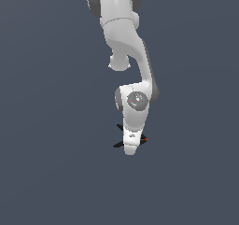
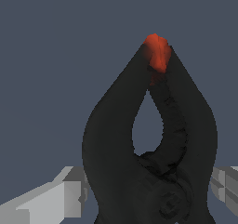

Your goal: Pick up the object and move it to a goal position.

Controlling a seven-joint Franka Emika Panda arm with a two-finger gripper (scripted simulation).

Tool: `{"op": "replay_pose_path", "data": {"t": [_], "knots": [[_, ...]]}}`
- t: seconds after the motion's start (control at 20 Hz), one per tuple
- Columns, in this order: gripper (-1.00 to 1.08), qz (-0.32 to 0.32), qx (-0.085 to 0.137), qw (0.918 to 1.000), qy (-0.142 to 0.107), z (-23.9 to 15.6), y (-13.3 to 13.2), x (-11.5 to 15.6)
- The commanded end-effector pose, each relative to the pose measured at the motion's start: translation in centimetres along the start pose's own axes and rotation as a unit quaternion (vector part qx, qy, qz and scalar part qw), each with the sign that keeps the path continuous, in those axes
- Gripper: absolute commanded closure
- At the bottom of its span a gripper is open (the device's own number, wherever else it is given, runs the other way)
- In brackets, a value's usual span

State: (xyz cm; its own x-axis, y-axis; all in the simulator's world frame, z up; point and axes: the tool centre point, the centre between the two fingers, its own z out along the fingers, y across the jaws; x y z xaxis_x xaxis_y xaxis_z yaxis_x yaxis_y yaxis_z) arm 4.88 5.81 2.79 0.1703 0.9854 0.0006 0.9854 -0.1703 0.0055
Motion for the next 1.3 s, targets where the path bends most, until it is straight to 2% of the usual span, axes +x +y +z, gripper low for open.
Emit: {"op": "replay_pose_path", "data": {"t": [0.0,0.3,1.25], "knots": [[1.08,0.001,-0.001,1.0,0.0,-0.8,0.4,-1.0],[1.08,0.0,-0.001,1.0,0.0,-3.6,1.7,-5.2],[1.08,0.0,0.002,1.0,0.001,-15.5,7.6,-22.7]]}}
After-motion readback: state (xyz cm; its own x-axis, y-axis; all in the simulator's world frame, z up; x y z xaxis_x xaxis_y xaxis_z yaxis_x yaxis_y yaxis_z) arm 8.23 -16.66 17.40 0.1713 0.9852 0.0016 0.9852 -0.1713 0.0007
